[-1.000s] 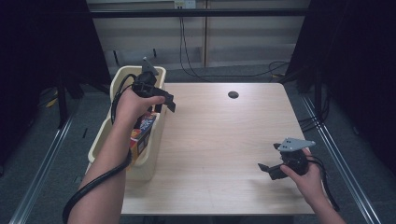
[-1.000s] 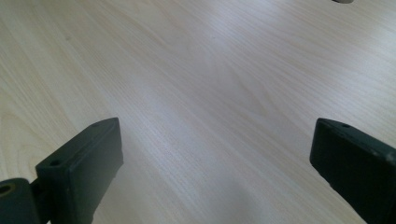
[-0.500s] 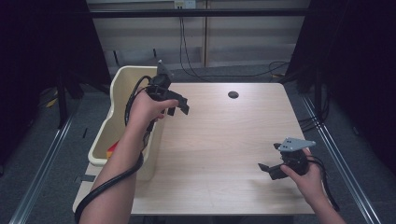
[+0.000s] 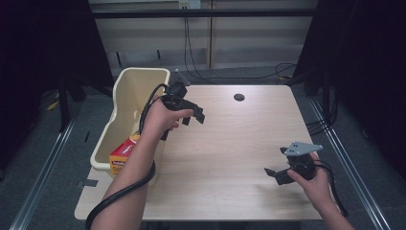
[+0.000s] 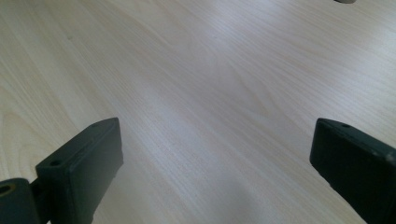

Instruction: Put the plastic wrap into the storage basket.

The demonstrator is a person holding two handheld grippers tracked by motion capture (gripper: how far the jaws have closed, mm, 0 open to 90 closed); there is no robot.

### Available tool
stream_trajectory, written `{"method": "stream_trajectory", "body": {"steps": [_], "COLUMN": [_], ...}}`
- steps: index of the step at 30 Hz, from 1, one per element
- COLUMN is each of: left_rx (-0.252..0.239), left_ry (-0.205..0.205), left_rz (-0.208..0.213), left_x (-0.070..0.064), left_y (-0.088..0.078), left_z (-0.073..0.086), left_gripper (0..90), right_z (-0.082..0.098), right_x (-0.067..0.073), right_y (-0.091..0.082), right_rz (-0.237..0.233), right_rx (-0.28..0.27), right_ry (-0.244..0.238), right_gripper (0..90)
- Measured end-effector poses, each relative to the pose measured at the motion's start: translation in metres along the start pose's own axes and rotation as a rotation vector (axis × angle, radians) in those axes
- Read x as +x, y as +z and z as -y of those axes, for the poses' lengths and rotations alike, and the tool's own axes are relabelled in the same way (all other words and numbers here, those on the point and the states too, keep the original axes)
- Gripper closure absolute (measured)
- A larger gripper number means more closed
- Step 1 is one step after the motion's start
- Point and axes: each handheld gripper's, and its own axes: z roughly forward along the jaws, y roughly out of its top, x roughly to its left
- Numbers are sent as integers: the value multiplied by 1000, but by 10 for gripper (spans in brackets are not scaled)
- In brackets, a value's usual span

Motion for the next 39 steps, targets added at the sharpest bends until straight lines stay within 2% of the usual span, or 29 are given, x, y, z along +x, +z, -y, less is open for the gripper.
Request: {"method": "stream_trajectory", "body": {"steps": [5, 10, 26, 39], "left_rx": [-1, 6, -1, 0], "left_ry": [30, 44, 70, 88], "left_rz": [13, 20, 62, 84], "left_x": [-4, -6, -10, -9], "left_y": [8, 19, 49, 64], "left_z": [2, 5, 19, 30], "left_gripper": [82, 82, 79, 77], "right_z": [0, 0, 2, 4], "right_x": [0, 1, -1, -2], "right_y": [0, 0, 2, 3], "right_rz": [4, 1, -3, -2], "right_rx": [7, 6, 13, 17], "right_ry": [4, 2, 1, 2], "right_gripper": [27, 27, 27, 27]}}
